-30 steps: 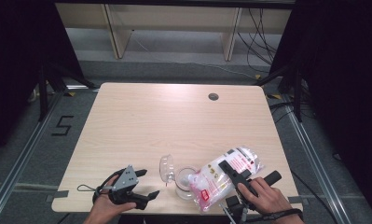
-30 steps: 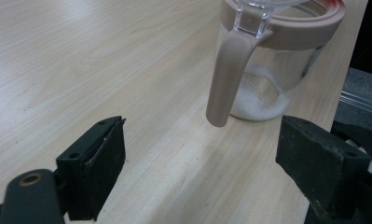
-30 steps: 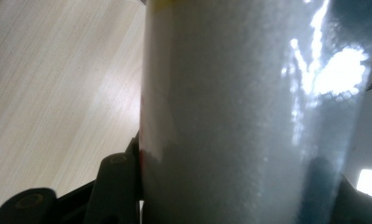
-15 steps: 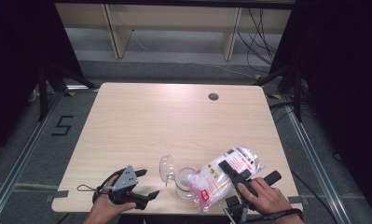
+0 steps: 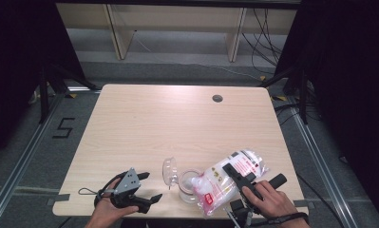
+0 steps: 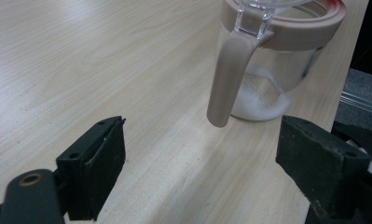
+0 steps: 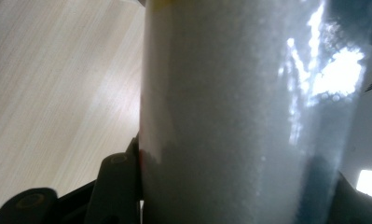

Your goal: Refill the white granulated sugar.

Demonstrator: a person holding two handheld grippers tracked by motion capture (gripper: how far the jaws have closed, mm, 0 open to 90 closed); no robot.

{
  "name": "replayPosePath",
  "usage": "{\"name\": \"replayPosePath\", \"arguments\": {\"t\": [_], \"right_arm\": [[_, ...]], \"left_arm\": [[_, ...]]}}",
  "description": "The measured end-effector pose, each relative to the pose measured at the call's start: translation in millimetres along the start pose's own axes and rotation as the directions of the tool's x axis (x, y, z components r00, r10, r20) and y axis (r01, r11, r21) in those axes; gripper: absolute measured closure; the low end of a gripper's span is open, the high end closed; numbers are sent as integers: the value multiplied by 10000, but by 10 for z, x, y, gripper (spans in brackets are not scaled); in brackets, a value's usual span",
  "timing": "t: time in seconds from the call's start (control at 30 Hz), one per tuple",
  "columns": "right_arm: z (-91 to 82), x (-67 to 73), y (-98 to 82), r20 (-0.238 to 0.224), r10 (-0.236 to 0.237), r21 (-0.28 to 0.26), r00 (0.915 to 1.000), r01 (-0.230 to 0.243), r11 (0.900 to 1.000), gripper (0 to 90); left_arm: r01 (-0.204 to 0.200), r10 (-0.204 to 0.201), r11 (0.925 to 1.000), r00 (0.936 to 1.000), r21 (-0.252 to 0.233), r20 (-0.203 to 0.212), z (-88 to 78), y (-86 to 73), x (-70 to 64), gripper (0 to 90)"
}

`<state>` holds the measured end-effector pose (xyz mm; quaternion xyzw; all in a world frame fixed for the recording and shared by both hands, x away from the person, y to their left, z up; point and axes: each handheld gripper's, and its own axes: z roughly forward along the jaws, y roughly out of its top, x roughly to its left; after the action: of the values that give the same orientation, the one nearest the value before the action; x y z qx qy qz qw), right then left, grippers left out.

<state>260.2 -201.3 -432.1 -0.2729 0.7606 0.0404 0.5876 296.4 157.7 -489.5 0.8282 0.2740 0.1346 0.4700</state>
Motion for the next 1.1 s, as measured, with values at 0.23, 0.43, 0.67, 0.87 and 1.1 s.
{"name": "replayPosePath", "arguments": {"t": [0.23,0.43,0.67,0.87,1.1], "right_arm": [[1,1,-2,-7,49,-17,10000,-49,10000,535],[1,3,-3,-34,44,-18,10000,-44,10000,536],[4,2,2,-44,19,-52,10000,-19,10000,538],[1,3,-4,-37,56,-31,10000,-56,10000,539],[1,5,-5,-42,51,-18,10000,-51,10000,541]], "left_arm": [[186,-184,9996,9998,-194,109,8,-1,-14,154],[183,-181,9996,9998,-204,97,10,-2,-18,154],[178,-176,9996,9998,-199,97,9,-2,-14,154],[148,-147,9998,9999,-148,42,5,-2,-11,153],[120,-119,9999,9999,-121,42,3,-2,-9,154]]}}
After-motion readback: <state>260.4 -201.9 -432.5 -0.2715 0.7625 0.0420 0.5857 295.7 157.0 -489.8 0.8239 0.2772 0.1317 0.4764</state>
